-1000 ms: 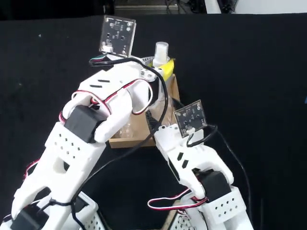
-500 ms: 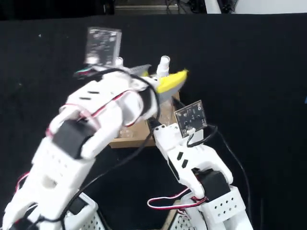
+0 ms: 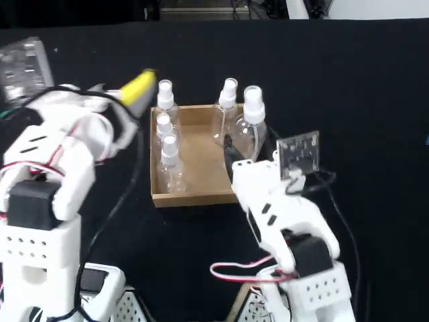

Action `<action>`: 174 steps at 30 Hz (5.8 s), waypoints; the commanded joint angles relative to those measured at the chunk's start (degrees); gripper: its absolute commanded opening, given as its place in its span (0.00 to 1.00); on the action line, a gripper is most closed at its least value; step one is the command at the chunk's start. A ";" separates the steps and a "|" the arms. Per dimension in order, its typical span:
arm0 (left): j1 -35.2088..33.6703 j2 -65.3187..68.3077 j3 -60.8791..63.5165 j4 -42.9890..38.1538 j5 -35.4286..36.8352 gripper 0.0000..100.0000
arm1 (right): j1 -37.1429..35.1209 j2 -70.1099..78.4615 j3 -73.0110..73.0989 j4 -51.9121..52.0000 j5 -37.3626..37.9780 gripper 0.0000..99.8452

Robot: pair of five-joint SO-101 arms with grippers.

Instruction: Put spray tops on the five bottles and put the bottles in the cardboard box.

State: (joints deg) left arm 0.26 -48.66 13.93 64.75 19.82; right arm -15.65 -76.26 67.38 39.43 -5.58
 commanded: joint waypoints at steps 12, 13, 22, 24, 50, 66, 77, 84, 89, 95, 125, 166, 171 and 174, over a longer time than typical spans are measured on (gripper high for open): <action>-15.96 -1.93 25.89 -10.29 0.44 0.28 | 1.41 18.59 3.65 -24.35 -3.43 0.11; -15.96 -1.93 27.82 -11.87 0.44 0.28 | 1.41 18.68 5.23 -26.02 -2.81 0.11; -15.96 -1.58 40.13 -21.98 0.44 0.28 | 1.32 18.77 14.81 -38.07 1.85 0.11; -16.04 -1.58 42.59 -24.18 0.44 0.28 | 1.32 18.77 15.08 -38.07 1.58 0.11; -15.87 -1.41 54.64 -37.63 0.44 0.28 | 1.32 18.86 21.41 -44.31 1.85 0.11; -15.96 -1.41 54.64 -37.36 0.44 0.28 | 1.41 33.27 15.60 -44.57 1.85 0.11; -16.04 -1.41 54.64 -37.45 0.44 0.28 | 1.32 33.63 17.54 -44.57 1.85 0.12; -16.04 -1.41 54.64 -37.54 0.44 0.28 | 1.23 33.63 17.54 -44.57 1.85 0.12; -16.04 -1.41 54.64 -37.63 0.44 0.28 | 1.23 33.54 17.63 -44.57 1.85 0.12; -16.04 -1.41 54.64 -37.63 0.35 0.28 | -1.05 33.54 18.07 -44.57 1.93 0.12; -16.04 -1.41 54.64 -37.71 0.26 0.28 | -1.41 33.54 18.15 -44.13 1.93 0.26; -16.04 -1.41 54.64 -37.71 0.26 0.28 | 0.09 17.71 23.60 -40.70 3.69 0.17; -16.04 -1.41 54.64 -37.71 0.35 0.28 | -0.26 1.63 24.57 -27.34 5.36 0.17; -16.04 -1.41 54.64 -37.71 0.35 0.28 | -0.09 -8.04 25.89 -21.63 5.36 0.17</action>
State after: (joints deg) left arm -15.30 -48.92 69.32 28.00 20.00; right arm -16.26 -74.15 93.41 13.14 -0.75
